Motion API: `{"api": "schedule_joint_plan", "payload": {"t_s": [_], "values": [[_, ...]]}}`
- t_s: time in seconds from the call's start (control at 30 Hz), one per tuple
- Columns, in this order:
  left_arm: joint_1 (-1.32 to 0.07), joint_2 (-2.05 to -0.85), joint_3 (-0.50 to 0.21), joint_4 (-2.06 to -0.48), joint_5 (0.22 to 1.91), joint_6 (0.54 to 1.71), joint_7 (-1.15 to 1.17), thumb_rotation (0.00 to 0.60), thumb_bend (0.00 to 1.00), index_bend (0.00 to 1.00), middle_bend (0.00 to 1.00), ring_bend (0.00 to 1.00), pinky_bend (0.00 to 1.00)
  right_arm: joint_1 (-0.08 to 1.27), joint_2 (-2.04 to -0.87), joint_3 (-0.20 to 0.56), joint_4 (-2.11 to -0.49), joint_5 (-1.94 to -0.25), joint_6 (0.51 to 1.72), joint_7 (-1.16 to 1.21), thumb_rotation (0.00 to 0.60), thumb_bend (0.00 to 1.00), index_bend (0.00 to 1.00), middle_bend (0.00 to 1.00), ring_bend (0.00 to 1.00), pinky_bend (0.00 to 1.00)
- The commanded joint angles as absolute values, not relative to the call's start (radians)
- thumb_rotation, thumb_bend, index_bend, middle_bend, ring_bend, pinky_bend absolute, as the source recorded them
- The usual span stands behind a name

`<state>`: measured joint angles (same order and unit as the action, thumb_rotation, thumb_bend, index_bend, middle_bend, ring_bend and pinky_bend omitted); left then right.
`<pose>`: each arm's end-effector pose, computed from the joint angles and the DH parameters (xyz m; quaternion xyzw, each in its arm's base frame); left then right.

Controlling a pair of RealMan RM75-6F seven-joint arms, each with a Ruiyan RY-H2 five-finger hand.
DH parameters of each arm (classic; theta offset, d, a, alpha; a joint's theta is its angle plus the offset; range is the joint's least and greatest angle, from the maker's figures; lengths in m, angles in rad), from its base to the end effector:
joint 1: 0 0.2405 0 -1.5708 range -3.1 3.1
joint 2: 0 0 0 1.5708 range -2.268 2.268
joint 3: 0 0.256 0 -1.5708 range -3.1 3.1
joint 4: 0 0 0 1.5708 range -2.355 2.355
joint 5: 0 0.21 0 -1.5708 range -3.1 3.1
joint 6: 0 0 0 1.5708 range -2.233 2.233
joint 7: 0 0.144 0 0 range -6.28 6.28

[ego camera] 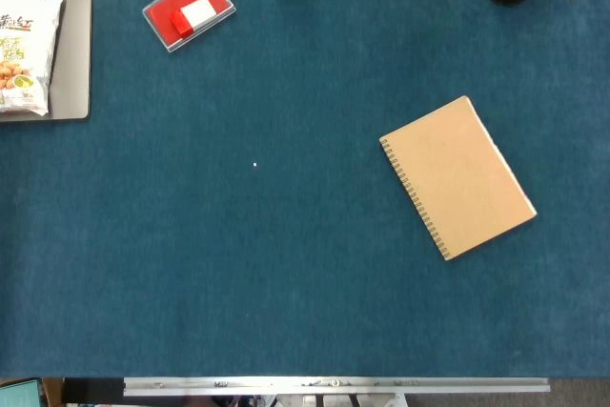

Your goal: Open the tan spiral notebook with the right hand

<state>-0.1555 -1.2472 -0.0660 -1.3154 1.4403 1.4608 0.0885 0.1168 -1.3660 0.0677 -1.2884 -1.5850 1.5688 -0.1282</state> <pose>-0.3501 0.2125 0.1524 -0.6219 -0.3048 -0.3221 0.6454 -0.3245 -0.1965 0.1158 0.6306 -0.2711 0.3790 0.6207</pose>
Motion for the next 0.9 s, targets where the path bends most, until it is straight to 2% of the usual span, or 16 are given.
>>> {"api": "schedule_joint_plan", "payload": {"t_s": [0.03,0.43,0.6,0.7,0.9], "values": [[-0.153,-1.253,-0.064,-1.303,1.446,1.467,0.078,0.6,0.05,0.37,0.27,0.16,0.34,0.121,-1.364,0.07,-1.29,-1.584,1.563,-0.122,0.6,0.08,0.21,0.12,0.12,0.17],[-0.14,-1.244,-0.07,-1.316,1.431,1.466,0.077,0.6,0.04,0.38,0.27,0.16,0.34,0.133,-1.364,0.066,-1.292,-1.572,1.527,-0.105,0.6,0.08,0.21,0.12,0.12,0.17],[-0.139,-1.244,-0.075,-1.318,1.43,1.469,0.071,0.6,0.04,0.38,0.27,0.16,0.34,0.139,-1.372,0.061,-1.275,-1.579,1.519,-0.112,0.6,0.08,0.21,0.12,0.12,0.21],[-0.136,-1.242,-0.073,-1.32,1.435,1.473,0.067,0.6,0.04,0.38,0.27,0.16,0.34,0.16,-1.38,0.051,-1.219,-1.618,1.518,-0.115,0.6,0.08,0.21,0.12,0.12,0.23],[-0.129,-1.238,-0.075,-1.328,1.442,1.49,0.059,0.6,0.04,0.39,0.27,0.16,0.34,0.232,-1.415,0.031,-1.011,-1.723,1.533,0.026,0.6,0.08,0.21,0.14,0.12,0.25]]}}
